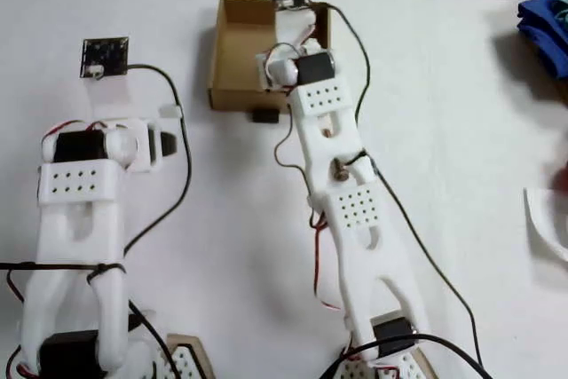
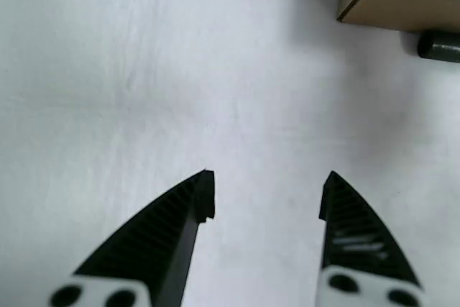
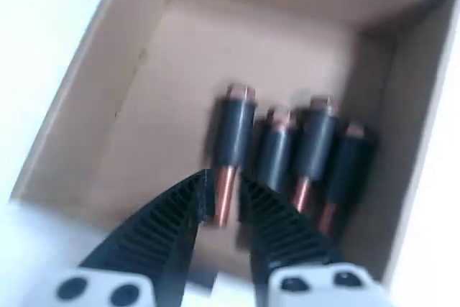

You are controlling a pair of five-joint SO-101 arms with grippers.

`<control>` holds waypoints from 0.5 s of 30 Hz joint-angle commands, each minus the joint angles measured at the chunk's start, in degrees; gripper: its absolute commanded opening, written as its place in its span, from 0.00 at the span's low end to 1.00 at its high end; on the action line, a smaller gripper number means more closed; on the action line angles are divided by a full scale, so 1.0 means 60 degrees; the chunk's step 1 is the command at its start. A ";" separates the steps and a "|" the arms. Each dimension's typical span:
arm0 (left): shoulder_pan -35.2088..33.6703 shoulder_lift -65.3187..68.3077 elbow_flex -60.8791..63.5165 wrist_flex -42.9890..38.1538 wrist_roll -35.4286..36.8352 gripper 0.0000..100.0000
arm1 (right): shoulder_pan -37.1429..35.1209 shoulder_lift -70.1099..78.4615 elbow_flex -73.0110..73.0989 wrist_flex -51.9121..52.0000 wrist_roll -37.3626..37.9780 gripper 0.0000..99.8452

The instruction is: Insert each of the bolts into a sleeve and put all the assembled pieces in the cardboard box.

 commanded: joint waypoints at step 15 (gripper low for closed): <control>-0.0059 -0.0117 -0.0051 0.0044 -0.0059 0.25 | -0.0960 -0.1810 -0.0308 0.3011 0.0879 0.27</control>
